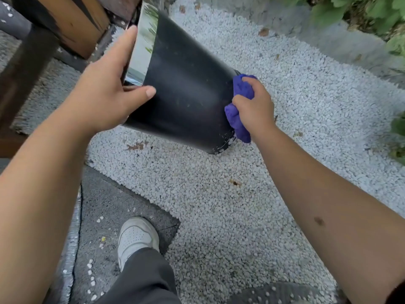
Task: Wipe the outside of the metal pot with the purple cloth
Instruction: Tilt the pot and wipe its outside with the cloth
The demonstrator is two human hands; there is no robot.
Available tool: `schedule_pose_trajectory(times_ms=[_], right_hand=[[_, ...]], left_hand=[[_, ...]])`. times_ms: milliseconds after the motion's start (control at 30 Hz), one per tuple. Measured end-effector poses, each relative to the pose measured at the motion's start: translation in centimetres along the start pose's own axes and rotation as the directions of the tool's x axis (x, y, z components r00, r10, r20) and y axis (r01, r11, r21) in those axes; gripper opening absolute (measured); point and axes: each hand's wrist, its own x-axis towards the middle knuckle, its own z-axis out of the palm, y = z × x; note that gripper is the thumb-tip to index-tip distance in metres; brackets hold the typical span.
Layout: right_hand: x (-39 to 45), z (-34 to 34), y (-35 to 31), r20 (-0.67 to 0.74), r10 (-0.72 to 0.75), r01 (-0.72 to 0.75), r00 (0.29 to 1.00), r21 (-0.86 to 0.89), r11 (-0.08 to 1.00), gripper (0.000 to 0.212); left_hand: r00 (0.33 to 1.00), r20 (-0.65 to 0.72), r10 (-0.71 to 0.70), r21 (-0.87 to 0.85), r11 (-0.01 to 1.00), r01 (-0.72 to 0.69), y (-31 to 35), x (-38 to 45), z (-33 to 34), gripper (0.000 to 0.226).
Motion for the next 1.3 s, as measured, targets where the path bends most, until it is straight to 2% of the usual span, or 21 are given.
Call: schedule_pose_trajectory(times_ms=[67,167,333,567,733,833,900,1000,1067,1100,1200,1233,1300], right_hand=[[0.1,0.0,-0.3,0.012,-0.003,0.003,1.0,0.006,1.0,0.055],[0.4,0.4,-0.8,0.048,-0.037,0.037,0.998,-0.006,0.999,0.057],[-0.3,0.7,-1.0,0.053,-0.097,0.099,0.994,-0.034,0.995,0.059],[-5.9,3.4,1.5,-0.119,0.018,0.011,0.993,0.242,0.97,0.061],[-8.9,5.2,3.4,-0.113,0.108,-0.062,0.988,0.356,0.932,0.064],[-9.2,5.4,3.4,-0.109,0.125,-0.077,0.986,0.368,0.927,0.064],[-8.9,5.2,3.4,-0.123,0.134,-0.081,0.983,0.362,0.929,0.062],[-8.2,4.7,3.4,-0.134,0.147,-0.093,0.98,0.347,0.933,0.06],[-8.0,4.5,3.4,-0.13,0.154,-0.1,0.98,0.351,0.931,0.061],[-8.0,4.3,3.5,-0.132,0.161,-0.104,0.978,0.358,0.928,0.061],[-7.5,3.8,4.0,-0.128,0.178,-0.122,0.976,0.359,0.925,0.062],[-7.3,3.5,4.0,-0.125,0.179,-0.125,0.976,0.355,0.927,0.062],[-6.9,3.2,3.7,-0.124,0.175,-0.123,0.977,0.344,0.931,0.062]], left_hand=[[0.999,-0.041,0.01,0.077,0.997,-0.006,-1.4,-0.7,0.8,0.081],[0.989,-0.135,-0.055,-0.069,0.997,0.046,-2.3,-1.0,1.5,0.075],[0.994,-0.103,-0.028,-0.074,0.997,0.02,-2.0,0.7,0.9,0.076],[0.992,-0.125,-0.034,-0.064,0.998,0.026,-1.0,1.7,0.9,0.076],[0.989,-0.142,-0.03,0.001,1.0,0.03,0.2,1.1,1.5,0.074],[0.98,-0.196,-0.026,-0.004,1.0,0.026,1.1,0.8,1.5,0.075],[0.962,-0.269,-0.049,-0.082,0.996,0.028,1.7,0.6,1.9,0.074],[0.901,-0.389,-0.189,-0.169,0.977,0.132,2.1,0.3,2.7,0.051],[0.919,-0.347,-0.19,-0.138,0.979,0.15,1.8,-0.5,2.9,0.042],[0.949,-0.272,-0.16,-0.126,0.983,0.13,1.5,-1.0,2.7,0.048],[0.991,0.003,-0.135,0.031,0.99,0.135,0.7,-2.7,2.1,0.093],[0.987,0.046,-0.151,0.095,0.985,0.146,0.6,-3.0,2.2,0.095],[0.987,0.044,-0.156,0.103,0.983,0.151,1.0,-2.7,2.1,0.084]])
